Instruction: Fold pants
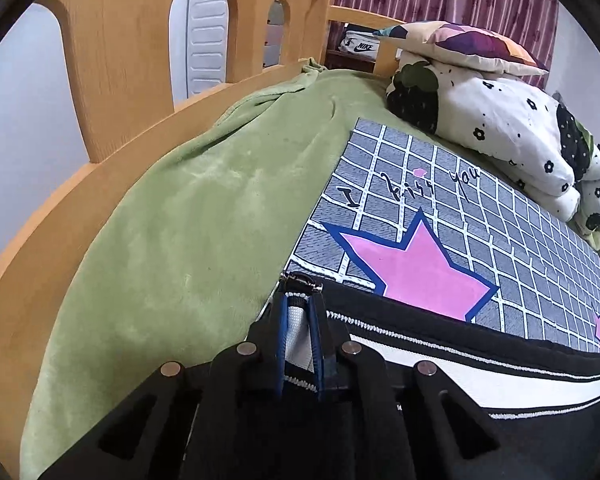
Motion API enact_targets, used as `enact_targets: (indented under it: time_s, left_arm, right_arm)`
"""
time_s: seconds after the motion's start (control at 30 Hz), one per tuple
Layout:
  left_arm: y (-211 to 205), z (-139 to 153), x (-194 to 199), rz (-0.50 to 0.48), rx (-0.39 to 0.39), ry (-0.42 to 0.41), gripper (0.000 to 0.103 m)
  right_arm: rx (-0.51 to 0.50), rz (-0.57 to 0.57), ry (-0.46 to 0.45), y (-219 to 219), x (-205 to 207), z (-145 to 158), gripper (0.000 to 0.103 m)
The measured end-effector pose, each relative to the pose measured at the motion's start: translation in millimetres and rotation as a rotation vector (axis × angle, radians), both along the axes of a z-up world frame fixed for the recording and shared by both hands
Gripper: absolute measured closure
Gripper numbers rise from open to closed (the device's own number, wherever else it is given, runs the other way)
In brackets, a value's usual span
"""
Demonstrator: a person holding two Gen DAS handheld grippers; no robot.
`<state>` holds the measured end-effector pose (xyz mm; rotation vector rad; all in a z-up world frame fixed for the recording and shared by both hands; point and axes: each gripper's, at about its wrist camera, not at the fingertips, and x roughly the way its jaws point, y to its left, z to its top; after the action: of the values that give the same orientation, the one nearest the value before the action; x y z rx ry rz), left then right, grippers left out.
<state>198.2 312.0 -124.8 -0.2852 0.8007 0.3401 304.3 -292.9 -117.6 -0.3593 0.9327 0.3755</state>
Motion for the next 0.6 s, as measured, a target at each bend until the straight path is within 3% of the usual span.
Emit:
enact_targets:
  time_s: [0.03, 0.1, 0.13, 0.17, 0.23, 0.3, 0.37, 0.47, 0.53, 0.6]
  left_arm:
    - [0, 0, 1, -0.003, 0.0, 0.001, 0.092]
    - [0, 1, -1, -0.006, -0.002, -0.005, 0.092]
    - [1, 2, -3, -0.008, -0.004, -0.016, 0.092]
    - [1, 6, -6, -0.011, -0.011, -0.037, 0.092]
    - [4, 14, -14, -0.011, -0.033, -0.092, 0.092]
    - [6, 17, -16, -0.008, -0.045, -0.119, 0.092]
    - [7, 13, -6, 0.007, -0.034, -0.099, 0.092]
    - [5, -6, 11, 0.025, 0.01, -0.019, 0.092]
    - [2, -11, 12, 0.03, 0.029, -0.009, 0.092]
    - [-2, -8, 11, 0.032, 0.065, 0.004, 0.088]
  right_arm:
    - [-0.02, 0.041, 0.053, 5, 4, -9, 0.035]
    - [-0.069, 0.115, 0.119, 13, 5, -24, 0.061]
    - [-0.097, 0.142, 0.107, 16, 2, -25, 0.071]
    - [-0.103, 0.176, 0.091, 20, -4, -23, 0.099]
    - [-0.131, 0.182, 0.051, 23, -11, -13, 0.101]
    - [-0.068, 0.168, -0.023, 17, -16, 6, 0.101]
    - [0.012, 0.131, -0.036, 7, -11, 15, 0.101]
    - [0.028, 0.082, -0.005, 7, 5, -6, 0.101]
    - [-0.003, 0.065, 0.018, 13, 10, -28, 0.1]
    - [0.017, 0.027, -0.026, 12, 7, -33, 0.098]
